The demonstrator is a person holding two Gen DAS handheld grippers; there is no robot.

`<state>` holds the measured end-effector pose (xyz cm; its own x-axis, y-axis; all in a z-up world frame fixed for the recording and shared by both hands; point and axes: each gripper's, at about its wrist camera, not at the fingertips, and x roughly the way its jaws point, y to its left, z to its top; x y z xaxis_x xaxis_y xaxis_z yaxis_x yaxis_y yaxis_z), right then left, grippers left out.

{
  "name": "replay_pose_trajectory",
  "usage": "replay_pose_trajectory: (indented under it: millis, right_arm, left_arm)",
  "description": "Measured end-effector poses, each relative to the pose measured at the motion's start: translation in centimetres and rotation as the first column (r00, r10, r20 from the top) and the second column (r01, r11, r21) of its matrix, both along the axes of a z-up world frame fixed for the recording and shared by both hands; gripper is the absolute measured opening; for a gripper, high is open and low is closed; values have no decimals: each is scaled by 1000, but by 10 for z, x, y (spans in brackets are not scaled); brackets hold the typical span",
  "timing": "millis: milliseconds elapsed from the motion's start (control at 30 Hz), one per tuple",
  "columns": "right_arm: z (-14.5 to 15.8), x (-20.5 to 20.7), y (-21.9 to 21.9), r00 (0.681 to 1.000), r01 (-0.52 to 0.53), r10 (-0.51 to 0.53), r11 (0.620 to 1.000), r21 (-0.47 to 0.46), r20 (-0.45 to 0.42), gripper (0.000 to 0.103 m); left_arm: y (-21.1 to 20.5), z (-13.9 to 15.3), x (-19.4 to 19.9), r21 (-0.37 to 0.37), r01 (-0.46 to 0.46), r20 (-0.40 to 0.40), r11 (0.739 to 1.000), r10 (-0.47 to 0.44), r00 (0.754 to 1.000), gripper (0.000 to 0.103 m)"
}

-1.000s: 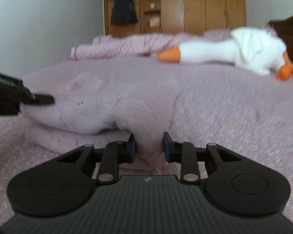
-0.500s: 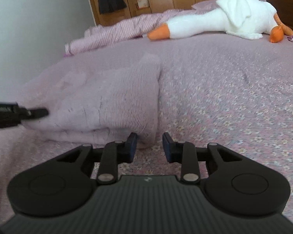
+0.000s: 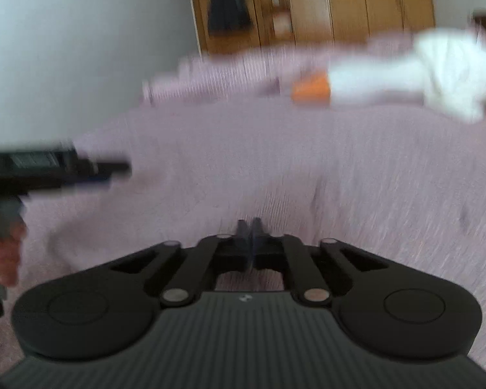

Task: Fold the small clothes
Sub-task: 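Close the right tool on the cardigan edge beside the left tool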

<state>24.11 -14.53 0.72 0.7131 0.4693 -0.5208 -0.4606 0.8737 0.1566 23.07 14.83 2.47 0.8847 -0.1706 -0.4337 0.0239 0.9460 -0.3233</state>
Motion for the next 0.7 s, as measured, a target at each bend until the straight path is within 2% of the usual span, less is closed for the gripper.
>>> replay_pose_trajectory:
  millis: [33,67,167,300,367,433,533,600,700]
  right_arm:
    - [-11,1,7,999,-28,28,999,-17,-16,2]
    - [-18,-2,12,999,-44,45,999,-30,11,2]
    - [-21,-7,33,998,-10,17,994,-105,66,2]
    - [-11,-14,20,998,-1,3,999,-40,64,3]
    - [4,-18,9,997,19,-22,999,39,78,2]
    - [16,-15,2,992,28,-37,997,78,117,2]
    - [17,13,12,995,12,-17,999,51,99,3]
    - [0,30,18,999,46,-45,998,-33,31,2]
    - [-15,15,17,995,60,-50,992,-108,91,1]
  left_arm:
    - [-6,-2,1,24,-4,0,1000,4,1000,53]
    - [-12,-5,1,48,-1,-5,999,1,1000,51]
    - [-21,-17,3,83,30,-50,996,-26,998,41]
    - [-25,-21,0,77,44,-75,996,-38,996,24]
    - [-29,-17,-1,93,58,-67,994,-52,996,22]
    - [-31,-16,-2,121,56,-57,991,-49,997,21]
    - [-33,-22,4,129,33,-61,991,-25,998,21]
    - [-32,-31,9,123,26,-93,992,-14,996,21]
    - [-30,-44,6,112,23,-117,993,-10,993,19]
